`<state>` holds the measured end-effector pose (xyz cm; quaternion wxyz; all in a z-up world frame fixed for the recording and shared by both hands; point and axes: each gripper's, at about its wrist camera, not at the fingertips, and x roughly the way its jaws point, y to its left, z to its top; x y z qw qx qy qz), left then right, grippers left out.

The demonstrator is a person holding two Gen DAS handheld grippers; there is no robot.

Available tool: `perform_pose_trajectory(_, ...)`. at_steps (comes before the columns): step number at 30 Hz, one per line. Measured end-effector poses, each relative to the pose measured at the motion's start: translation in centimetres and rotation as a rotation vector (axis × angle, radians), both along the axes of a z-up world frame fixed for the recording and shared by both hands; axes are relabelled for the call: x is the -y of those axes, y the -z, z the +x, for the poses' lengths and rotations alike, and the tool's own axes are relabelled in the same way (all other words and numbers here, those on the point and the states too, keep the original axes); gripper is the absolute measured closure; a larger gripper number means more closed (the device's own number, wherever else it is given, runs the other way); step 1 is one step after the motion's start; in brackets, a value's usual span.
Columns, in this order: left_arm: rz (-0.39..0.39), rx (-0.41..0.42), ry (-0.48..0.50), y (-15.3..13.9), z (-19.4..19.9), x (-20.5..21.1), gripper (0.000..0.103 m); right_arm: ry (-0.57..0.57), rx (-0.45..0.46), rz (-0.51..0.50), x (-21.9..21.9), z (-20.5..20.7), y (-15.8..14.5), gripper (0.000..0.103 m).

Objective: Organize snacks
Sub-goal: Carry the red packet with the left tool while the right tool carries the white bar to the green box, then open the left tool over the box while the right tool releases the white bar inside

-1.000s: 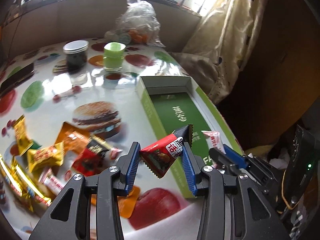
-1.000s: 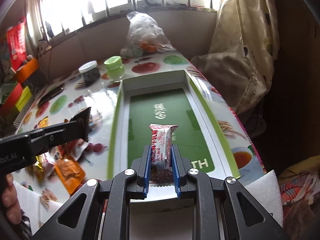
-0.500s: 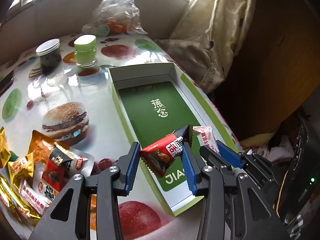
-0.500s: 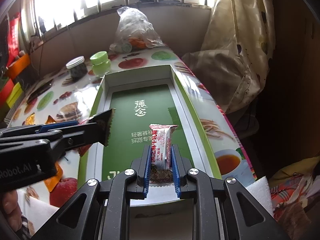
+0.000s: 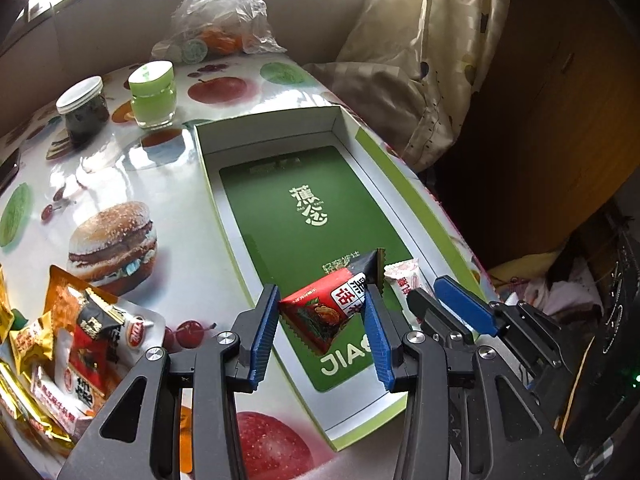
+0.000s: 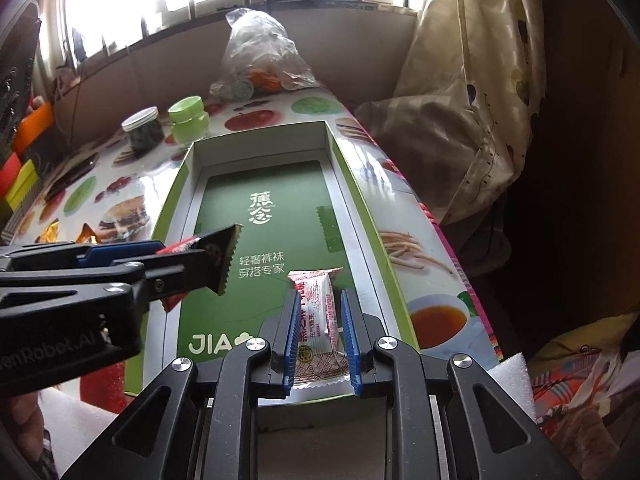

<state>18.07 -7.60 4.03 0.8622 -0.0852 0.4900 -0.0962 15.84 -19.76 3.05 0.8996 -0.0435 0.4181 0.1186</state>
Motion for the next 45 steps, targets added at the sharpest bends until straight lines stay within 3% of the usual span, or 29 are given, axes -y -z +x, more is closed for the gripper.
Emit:
perform_pose_trajectory(30, -0.001, -0.013, 0.026, 0.4, 0.3, 0.5, 0.055, 0.032, 0.002, -0.027, 0.5, -0.9, -0.2, 0.073)
perform_pose_trajectory(45, 0.031, 0.058, -0.011, -1.5, -2.8, -1.1, 0.055, 0.048, 0.040, 0.007, 0.2, -2.4, -1.9, 0.067)
